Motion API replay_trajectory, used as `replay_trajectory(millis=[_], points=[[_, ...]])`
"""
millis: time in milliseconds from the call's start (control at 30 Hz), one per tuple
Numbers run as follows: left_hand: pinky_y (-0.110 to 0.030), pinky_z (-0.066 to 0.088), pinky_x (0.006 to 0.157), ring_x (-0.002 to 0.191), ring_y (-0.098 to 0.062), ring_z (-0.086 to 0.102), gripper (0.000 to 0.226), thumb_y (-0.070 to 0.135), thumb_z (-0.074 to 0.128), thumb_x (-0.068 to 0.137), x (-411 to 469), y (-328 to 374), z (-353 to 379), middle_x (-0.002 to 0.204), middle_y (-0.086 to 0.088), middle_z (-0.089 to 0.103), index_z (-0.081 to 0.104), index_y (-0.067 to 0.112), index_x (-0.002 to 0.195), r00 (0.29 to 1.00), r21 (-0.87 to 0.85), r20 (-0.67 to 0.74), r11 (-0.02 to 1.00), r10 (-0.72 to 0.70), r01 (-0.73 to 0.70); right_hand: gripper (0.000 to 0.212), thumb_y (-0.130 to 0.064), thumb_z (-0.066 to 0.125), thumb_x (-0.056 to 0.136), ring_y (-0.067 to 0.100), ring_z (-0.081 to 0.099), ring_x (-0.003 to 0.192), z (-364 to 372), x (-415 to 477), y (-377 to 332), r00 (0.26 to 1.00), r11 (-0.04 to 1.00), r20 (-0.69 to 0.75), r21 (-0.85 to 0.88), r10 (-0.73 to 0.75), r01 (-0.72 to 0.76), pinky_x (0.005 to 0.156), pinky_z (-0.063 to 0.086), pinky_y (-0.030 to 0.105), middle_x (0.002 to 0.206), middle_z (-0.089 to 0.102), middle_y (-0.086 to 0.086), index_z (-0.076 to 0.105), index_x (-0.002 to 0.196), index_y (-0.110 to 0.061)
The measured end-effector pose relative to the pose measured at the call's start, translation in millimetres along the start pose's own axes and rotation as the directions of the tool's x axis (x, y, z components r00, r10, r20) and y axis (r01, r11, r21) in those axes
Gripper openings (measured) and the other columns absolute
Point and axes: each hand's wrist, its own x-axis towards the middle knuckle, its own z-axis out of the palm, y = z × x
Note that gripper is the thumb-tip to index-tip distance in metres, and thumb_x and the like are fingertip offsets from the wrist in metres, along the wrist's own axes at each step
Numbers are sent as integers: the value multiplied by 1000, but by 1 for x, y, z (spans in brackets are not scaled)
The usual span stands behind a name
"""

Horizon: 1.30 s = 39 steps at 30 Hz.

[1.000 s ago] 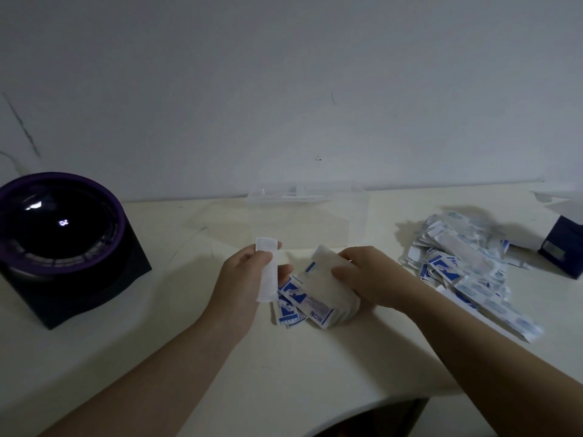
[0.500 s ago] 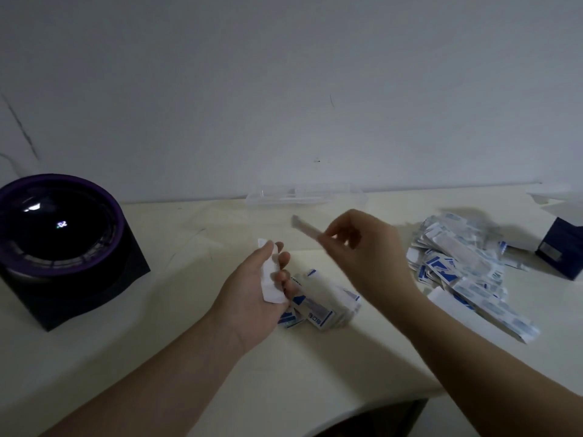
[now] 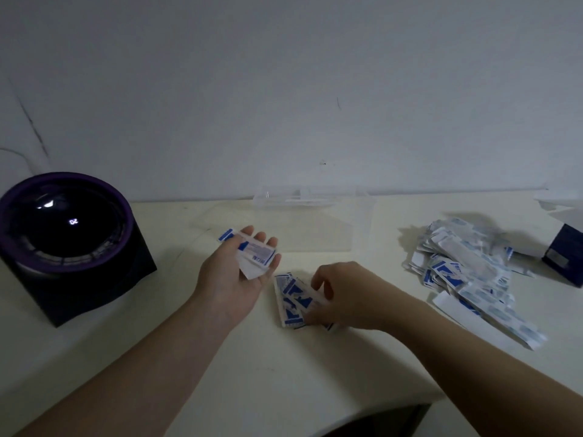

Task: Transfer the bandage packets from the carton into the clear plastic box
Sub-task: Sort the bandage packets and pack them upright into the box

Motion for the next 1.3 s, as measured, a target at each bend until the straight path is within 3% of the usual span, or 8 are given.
replay_trajectory(millis=[133,300,567,733,833,1000,1133,1300], points=[[-34,56,65,59,-10,55,19,18,43,98,6,0,-6,74,-3,53,60,10,91,1000,-56,-28,998,-10,8,20,-35,68,82,6,51,64,-3,4,6,1000,999,-5,43,21,-20,54,37,16,77,55,-9,59,89,-18],[-19,43,56,43,-5,42,21,20,42,98,8,-1,-10,69,0,50,59,11,90,998,-25,-41,998,-54,53,26,-30,61,87,8,45,52,-14,2,23,993,972,-17,209,115,-109,50,34,17,61,53,-4,60,67,-14],[-14,21,38,40,-3,29,25,40,55,89,2,-15,-2,65,4,43,59,15,90,979,330,120,937,-165,118,25,-23,49,96,11,43,60,-22,1,4,999,749,-23,663,37,-12,59,35,22,66,52,-1,63,77,-15],[-23,42,60,66,-14,64,20,27,55,87,-12,-16,2,82,-5,68,65,14,98,958,476,253,879,-137,0,15,-28,57,92,-7,53,49,-13,7,-26,990,799,-121,587,-73,131,50,38,6,66,62,-12,64,80,-22],[-25,46,66,77,-14,63,22,22,45,97,-6,-3,2,90,-5,67,66,16,91,994,367,111,930,-14,-28,22,-34,53,93,-2,59,61,-14,11,-30,987,828,-144,544,-67,135,56,42,10,82,69,-7,67,97,-17],[-25,48,68,62,-9,55,17,18,50,96,10,21,-5,64,3,56,61,14,84,999,32,-26,999,45,-44,30,-31,56,90,20,61,88,2,9,-17,999,995,-32,92,-23,26,74,48,28,106,67,6,63,107,-8],[-14,42,47,37,-4,38,14,17,47,96,13,18,-8,52,6,44,57,13,87,1000,11,-19,1000,14,-13,23,-30,55,90,9,53,83,0,12,-1,996,998,-81,58,43,-38,72,39,18,108,65,-2,61,110,-19],[-11,32,40,35,-4,31,14,17,46,96,14,12,-12,54,6,43,57,13,88,999,25,-5,999,-46,46,37,-46,56,88,9,51,86,-7,18,2,998,999,-61,-36,35,-37,77,42,21,107,62,-3,62,111,-17]])
